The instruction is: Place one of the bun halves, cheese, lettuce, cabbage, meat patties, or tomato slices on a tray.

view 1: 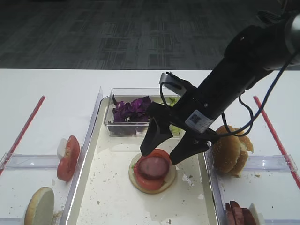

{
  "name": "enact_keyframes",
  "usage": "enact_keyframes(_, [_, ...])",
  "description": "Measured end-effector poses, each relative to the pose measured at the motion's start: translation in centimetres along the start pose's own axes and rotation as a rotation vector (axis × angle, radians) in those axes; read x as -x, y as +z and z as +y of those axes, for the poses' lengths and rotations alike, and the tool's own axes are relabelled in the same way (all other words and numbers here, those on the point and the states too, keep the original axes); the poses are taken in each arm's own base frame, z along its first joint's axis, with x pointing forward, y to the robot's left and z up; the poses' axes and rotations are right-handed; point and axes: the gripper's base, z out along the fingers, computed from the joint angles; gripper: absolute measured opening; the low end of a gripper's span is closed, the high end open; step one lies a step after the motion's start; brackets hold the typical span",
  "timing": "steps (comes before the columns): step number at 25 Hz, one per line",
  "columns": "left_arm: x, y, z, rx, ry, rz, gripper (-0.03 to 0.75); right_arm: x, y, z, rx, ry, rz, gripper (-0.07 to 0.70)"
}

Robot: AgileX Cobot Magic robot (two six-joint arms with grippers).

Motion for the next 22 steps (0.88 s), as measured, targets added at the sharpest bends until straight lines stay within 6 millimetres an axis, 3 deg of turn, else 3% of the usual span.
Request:
enact_keyframes(7, [0.0, 0.0, 0.0, 0.000, 0.000, 0.000, 0.599, -0.2, -0.5, 0.5, 0.003, -0.008, -0.008, 0.564])
enact_keyframes(22, [0.0, 0.0, 0.0, 0.000, 0.000, 0.000, 0.599, -2.5, -6.1, 5.8, 0.027, -0.105, -0.154, 0.561])
